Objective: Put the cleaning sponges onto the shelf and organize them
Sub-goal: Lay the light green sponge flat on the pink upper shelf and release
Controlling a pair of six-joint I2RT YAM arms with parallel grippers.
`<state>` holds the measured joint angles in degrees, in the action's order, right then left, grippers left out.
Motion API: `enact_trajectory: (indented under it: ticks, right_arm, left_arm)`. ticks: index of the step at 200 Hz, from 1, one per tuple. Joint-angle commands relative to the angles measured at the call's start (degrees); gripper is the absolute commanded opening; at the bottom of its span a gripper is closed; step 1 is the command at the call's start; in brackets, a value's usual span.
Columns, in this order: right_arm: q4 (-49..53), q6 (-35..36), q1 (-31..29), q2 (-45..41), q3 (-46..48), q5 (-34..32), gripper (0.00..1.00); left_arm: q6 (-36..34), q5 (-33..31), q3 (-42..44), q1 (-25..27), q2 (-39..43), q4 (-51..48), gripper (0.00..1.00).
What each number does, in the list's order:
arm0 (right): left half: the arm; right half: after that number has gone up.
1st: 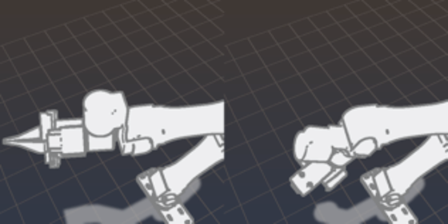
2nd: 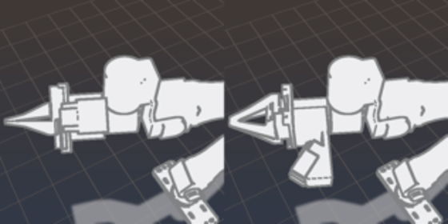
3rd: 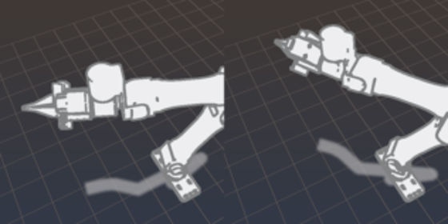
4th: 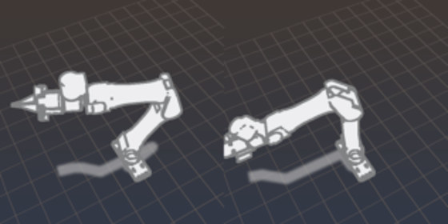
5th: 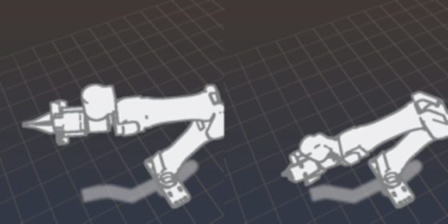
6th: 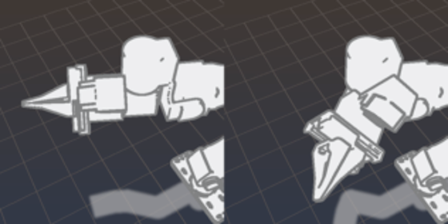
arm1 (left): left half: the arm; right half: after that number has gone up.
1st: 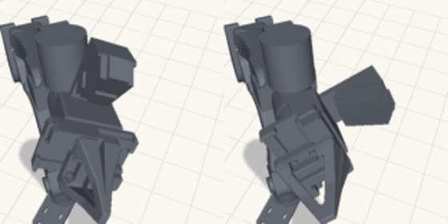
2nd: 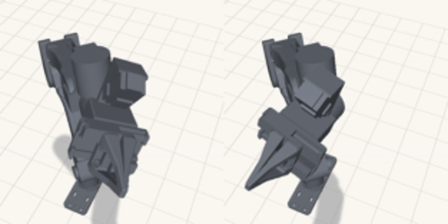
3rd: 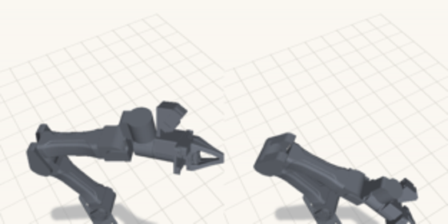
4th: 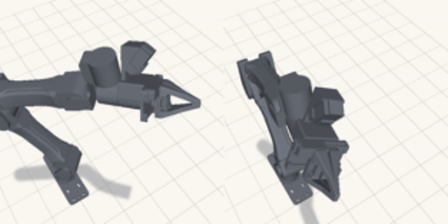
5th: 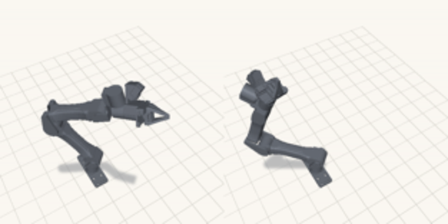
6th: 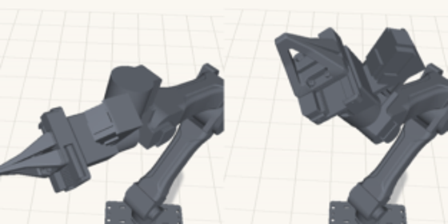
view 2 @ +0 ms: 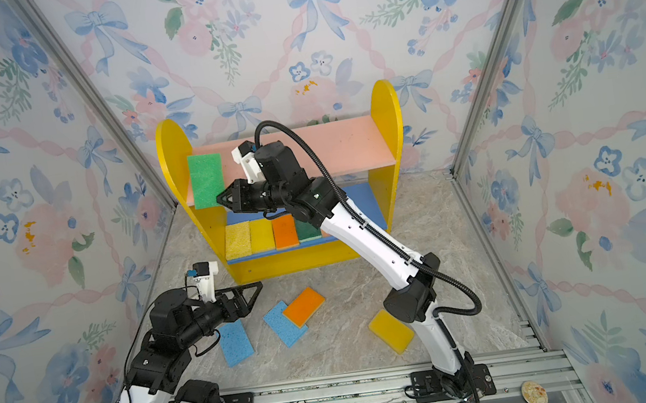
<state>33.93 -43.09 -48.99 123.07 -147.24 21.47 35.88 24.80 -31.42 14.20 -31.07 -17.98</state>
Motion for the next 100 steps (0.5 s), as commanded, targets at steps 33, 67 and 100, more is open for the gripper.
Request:
enact_trajectory:
  ticks: [33, 67, 100]
  right_arm:
    - [-6.62, -7.05, 2.4, 3.82, -2.13, -0.02, 0.23]
    - [-9.72, -8.17, 2.48, 3.24, -0.58, -1.77, 0.61]
    - [-7.71, -6.44, 1.93, 0.56, 1.32, -5.69, 0.66]
  left_arm:
    - [-2.26, 0.95, 0.21, -0.42, -0.04, -0.92, 0.97]
    - [-2.24, 1.09, 0.16, -0.48, 0.07, -0.92, 0.98]
    - [-2.11, 0.87, 0.19, -0.49, 0.31, -0.92, 0.98]
